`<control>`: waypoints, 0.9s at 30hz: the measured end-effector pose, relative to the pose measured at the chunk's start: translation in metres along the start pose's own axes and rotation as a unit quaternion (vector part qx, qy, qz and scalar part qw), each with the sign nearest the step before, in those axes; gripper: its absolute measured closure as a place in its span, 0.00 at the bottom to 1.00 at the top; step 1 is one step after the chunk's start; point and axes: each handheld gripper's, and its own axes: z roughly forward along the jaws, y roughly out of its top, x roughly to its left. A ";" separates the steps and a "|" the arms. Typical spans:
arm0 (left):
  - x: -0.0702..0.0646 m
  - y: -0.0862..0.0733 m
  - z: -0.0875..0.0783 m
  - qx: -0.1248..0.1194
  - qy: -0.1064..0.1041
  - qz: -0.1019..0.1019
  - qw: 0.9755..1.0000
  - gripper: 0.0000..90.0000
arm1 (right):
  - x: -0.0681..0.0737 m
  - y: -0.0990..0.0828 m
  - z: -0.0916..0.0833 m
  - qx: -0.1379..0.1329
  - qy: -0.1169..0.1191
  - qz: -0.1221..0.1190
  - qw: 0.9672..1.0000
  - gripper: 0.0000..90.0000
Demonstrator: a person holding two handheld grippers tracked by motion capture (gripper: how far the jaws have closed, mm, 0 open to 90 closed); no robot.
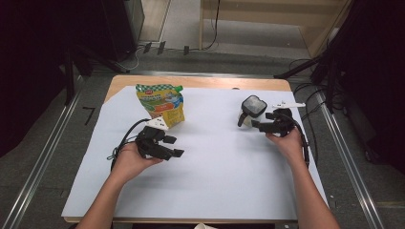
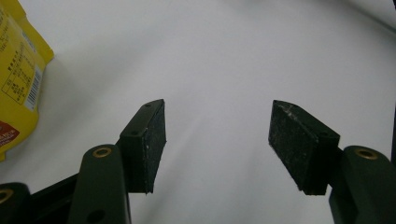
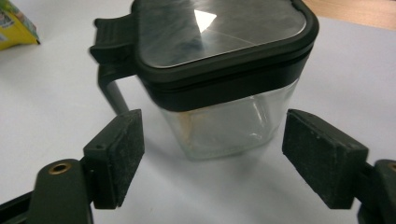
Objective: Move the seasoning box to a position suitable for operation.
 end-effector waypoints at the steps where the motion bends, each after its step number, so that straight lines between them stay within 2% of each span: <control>1: 0.000 0.000 0.000 0.000 0.000 0.000 1.000 0.42 | -0.002 0.000 0.002 -0.003 0.004 0.003 1.000 0.23; 7: -0.003 -0.003 0.001 0.000 0.001 0.001 1.000 0.42 | -0.008 0.003 0.014 -0.015 0.008 -0.013 1.000 0.19; 12: -0.007 -0.005 0.000 -0.005 0.000 0.007 1.000 0.42 | -0.005 0.002 0.027 -0.030 -0.003 -0.027 0.999 0.15; 16: -0.009 -0.010 -0.003 -0.002 0.006 0.003 1.000 0.42 | -0.005 0.002 0.035 -0.039 -0.002 -0.027 0.999 0.13; 20: -0.010 -0.014 -0.005 -0.003 0.010 -0.003 1.000 0.42 | -0.006 0.003 0.042 -0.052 0.005 -0.013 0.999 0.11; 27: -0.010 -0.021 -0.010 -0.006 0.013 -0.010 1.000 0.42 | -0.001 0.004 0.052 -0.061 -0.010 -0.015 0.998 0.12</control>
